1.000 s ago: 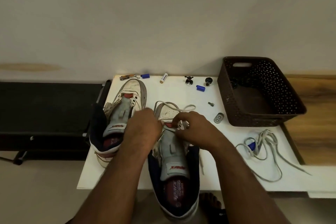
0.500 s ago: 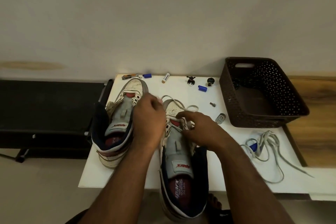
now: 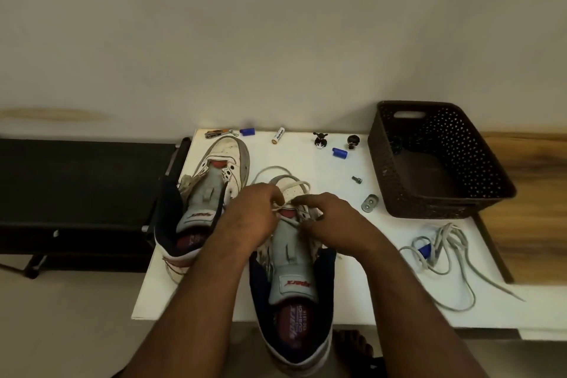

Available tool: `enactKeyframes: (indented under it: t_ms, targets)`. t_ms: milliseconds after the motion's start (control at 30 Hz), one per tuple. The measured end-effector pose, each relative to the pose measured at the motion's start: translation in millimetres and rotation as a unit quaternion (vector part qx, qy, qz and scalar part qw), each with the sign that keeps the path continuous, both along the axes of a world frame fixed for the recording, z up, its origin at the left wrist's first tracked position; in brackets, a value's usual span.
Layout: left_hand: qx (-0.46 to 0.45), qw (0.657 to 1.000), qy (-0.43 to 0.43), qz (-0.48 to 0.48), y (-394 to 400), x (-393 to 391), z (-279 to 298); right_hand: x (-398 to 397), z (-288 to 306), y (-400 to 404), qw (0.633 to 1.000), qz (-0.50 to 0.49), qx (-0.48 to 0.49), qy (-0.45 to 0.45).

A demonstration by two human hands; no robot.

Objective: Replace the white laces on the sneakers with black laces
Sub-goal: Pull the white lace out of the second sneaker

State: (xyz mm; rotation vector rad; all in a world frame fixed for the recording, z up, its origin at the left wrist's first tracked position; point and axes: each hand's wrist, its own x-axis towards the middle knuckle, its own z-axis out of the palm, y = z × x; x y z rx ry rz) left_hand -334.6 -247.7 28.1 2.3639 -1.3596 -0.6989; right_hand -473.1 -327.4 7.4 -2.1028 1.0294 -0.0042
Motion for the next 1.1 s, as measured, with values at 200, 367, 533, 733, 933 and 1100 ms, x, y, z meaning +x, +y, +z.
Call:
enactKeyframes:
  t_ms: [200,367,533,733,933,1100]
  targets:
    - [0.048,0.994,-0.071,0.061,-1,1,-9,3,3,0,1.000,0.026,-0.003,0.010]
    - [-0.073,0.989,0.007,0.129,-2,1,1,2,2,1,0.999,0.012,-0.020,0.026]
    - [-0.523,0.810,0.134,0.229,6,5,51,1,2,1,1.000,-0.013,-0.007,0.019]
    - [-0.552,0.780,0.155,0.252,5,13,41,7,2,4,1.000,-0.014,0.002,0.009]
    - [-0.356,0.899,0.219,0.135,-3,-3,30,8,4,5,0.999,-0.034,0.007,0.005]
    - [-0.259,0.887,0.365,0.110,1,-7,36,13,13,9,0.978,-0.047,0.058,-0.193]
